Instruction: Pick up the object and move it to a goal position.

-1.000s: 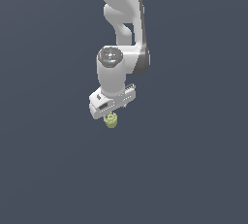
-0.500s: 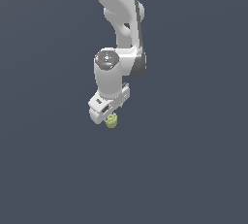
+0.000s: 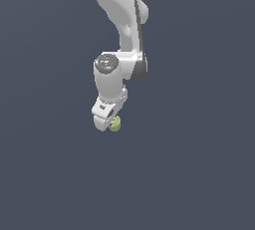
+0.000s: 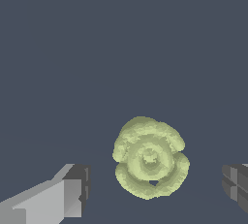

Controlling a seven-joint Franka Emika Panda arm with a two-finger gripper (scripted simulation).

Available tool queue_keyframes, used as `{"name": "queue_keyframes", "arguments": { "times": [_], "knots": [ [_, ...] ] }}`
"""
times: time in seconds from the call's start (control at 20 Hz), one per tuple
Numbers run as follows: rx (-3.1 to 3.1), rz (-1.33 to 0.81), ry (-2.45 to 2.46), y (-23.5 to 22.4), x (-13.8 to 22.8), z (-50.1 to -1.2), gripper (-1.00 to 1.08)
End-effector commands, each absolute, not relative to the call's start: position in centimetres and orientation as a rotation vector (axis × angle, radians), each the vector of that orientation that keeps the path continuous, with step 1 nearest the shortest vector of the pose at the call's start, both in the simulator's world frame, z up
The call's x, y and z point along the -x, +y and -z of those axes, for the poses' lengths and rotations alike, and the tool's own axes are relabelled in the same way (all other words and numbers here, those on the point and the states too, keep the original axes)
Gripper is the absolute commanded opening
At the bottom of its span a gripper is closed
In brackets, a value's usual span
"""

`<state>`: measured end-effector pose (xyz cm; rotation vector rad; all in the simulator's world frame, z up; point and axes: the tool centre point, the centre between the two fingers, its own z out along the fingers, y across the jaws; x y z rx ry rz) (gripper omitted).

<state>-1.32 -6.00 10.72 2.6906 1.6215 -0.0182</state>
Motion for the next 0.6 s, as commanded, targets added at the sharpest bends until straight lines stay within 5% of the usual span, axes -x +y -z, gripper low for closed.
{"name": "queue_keyframes", "arguments": {
  "times": [0.0, 0.55],
  "knots": [
    [-2.647, 0.013, 1.692, -6.17, 1.32, -10.53, 1.00],
    [-2.540, 0.001, 1.849, -6.56, 1.33, -10.09, 1.00]
  ]
}}
